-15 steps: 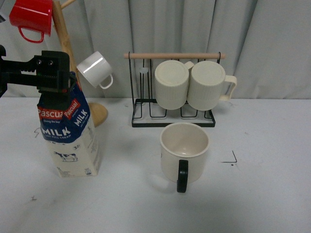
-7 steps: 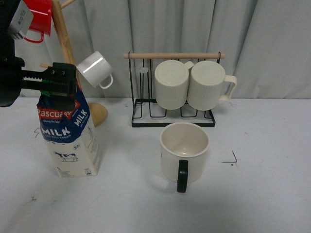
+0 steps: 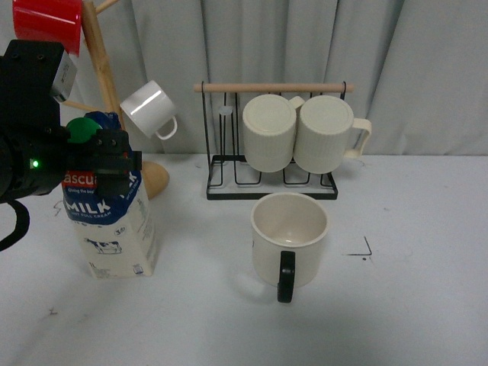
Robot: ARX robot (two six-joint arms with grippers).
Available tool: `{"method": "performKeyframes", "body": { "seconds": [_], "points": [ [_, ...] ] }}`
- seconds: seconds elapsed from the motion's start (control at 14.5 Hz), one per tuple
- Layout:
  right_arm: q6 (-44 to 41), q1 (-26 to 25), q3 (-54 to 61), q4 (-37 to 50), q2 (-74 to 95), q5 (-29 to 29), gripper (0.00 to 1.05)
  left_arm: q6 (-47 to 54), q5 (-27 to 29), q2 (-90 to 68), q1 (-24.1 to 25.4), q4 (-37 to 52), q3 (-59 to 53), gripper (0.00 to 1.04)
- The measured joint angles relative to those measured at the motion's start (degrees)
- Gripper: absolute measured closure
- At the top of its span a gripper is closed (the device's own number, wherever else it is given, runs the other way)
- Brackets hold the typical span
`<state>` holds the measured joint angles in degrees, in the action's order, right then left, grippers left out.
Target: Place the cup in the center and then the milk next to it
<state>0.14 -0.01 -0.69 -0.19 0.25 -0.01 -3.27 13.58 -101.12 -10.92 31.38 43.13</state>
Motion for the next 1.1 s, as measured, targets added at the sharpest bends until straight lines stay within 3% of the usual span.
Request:
{"method": "performKeyframes", "body": {
  "seconds": [0.34,1.1],
  "points": [
    [0.00,0.00,0.00,0.00,0.00,0.00,0.06,-1.68,1.03,-0.02,-1.53,0.11,0.37,0.83],
    [0.00,0.00,0.00,0.00,0.00,0.00,0.06,-1.84,4.83,-3.30,-14.86,-1.40,5.11,0.87]
  ]
}}
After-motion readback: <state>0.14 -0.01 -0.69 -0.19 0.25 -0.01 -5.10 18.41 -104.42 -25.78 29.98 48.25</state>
